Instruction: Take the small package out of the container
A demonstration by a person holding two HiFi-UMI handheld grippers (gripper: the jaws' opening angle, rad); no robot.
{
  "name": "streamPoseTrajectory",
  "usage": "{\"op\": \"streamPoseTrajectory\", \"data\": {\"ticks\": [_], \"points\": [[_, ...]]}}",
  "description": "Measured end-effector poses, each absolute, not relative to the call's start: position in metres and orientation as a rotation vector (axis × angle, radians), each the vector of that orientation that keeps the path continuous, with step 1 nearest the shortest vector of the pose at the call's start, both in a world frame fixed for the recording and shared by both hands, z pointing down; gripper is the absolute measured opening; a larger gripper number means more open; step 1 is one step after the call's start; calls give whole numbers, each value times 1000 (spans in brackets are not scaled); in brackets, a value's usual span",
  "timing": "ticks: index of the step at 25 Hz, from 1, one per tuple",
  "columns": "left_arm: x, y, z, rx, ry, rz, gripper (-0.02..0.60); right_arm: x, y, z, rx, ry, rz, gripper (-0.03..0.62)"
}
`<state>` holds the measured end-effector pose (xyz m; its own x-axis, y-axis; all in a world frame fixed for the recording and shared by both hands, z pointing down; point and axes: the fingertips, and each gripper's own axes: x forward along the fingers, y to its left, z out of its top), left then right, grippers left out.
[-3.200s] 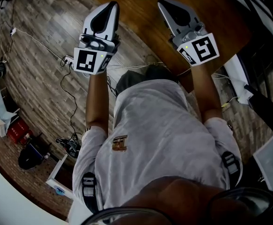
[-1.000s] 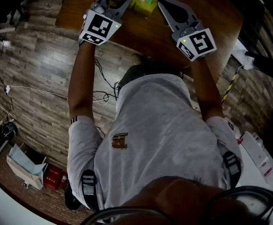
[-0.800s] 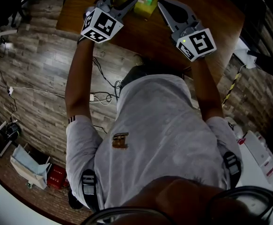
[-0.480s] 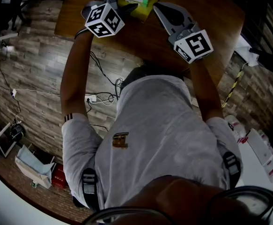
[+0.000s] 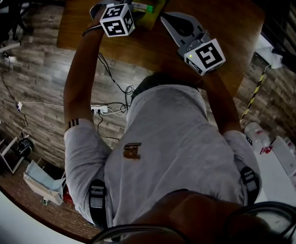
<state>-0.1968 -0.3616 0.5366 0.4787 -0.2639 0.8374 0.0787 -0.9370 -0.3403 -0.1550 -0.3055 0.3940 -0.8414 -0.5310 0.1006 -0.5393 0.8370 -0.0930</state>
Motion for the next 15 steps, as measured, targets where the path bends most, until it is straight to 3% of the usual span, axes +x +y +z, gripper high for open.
{"op": "streamPoseTrajectory", "data": {"ticks": [15], "points": [[-180,-381,600,-2308,-152,-1685,250,-116,-330,416,920,-2905,242,31]]}}
